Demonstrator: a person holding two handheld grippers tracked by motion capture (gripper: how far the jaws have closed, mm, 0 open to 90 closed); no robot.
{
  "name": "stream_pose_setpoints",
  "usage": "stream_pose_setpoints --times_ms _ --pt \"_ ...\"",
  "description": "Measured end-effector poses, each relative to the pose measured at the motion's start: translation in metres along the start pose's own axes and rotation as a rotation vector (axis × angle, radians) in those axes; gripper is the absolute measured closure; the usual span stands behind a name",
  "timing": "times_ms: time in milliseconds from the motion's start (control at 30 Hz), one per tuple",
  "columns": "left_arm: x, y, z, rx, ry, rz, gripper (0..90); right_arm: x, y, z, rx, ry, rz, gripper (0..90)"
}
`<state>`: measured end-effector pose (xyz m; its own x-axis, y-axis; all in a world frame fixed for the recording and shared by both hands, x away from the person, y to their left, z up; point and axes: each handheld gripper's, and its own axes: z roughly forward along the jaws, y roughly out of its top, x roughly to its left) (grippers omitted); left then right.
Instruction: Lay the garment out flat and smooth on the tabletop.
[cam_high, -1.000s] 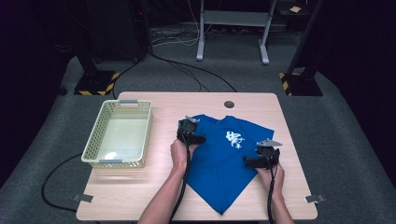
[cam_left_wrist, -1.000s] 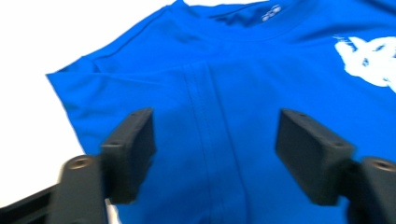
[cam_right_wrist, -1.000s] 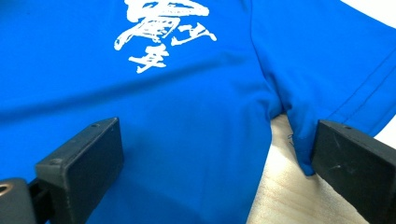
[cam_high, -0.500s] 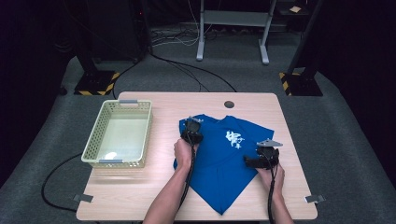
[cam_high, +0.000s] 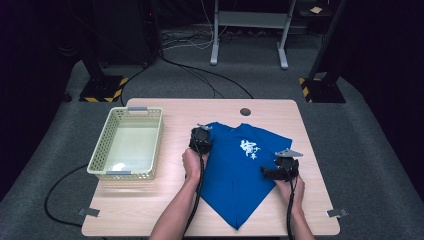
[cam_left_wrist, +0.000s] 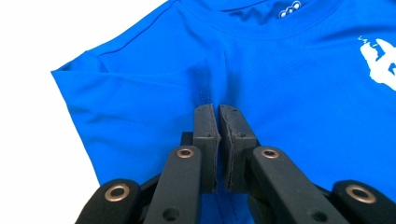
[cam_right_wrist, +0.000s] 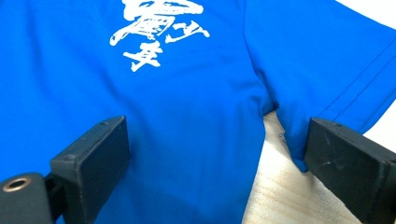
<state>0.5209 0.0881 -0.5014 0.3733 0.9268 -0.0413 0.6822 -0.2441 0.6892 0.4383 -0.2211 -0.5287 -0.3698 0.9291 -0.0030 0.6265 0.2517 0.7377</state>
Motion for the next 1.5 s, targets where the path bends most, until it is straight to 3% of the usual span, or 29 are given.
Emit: stream_pose_setpoints --times_ms 133,333,933,1267,1500 --pt "0.007 0.001 -0.005 -0.016 -0.006 -0.02 86.4 0.0 0.0 0.0 0.0 0.0 0.001 6.5" --pt "0.013 0.003 -0.015 -0.03 0.001 -0.015 87.1 0.0 0.0 0.0 0.0 -0.001 0.002 6.6" --pt "0.043 0.002 -0.035 -0.057 -0.002 -0.082 87.1 0.0 0.0 0.0 0.001 -0.001 0.003 6.6" --pt "0.056 -0.004 -0.04 -0.056 0.017 -0.103 87.2 0.0 0.0 0.0 0.001 -0.001 0.002 6.6" --pt "0.075 -0.008 -0.046 -0.053 0.036 -0.133 87.2 0.0 0.0 0.0 -0.001 -0.001 0.003 6.8"
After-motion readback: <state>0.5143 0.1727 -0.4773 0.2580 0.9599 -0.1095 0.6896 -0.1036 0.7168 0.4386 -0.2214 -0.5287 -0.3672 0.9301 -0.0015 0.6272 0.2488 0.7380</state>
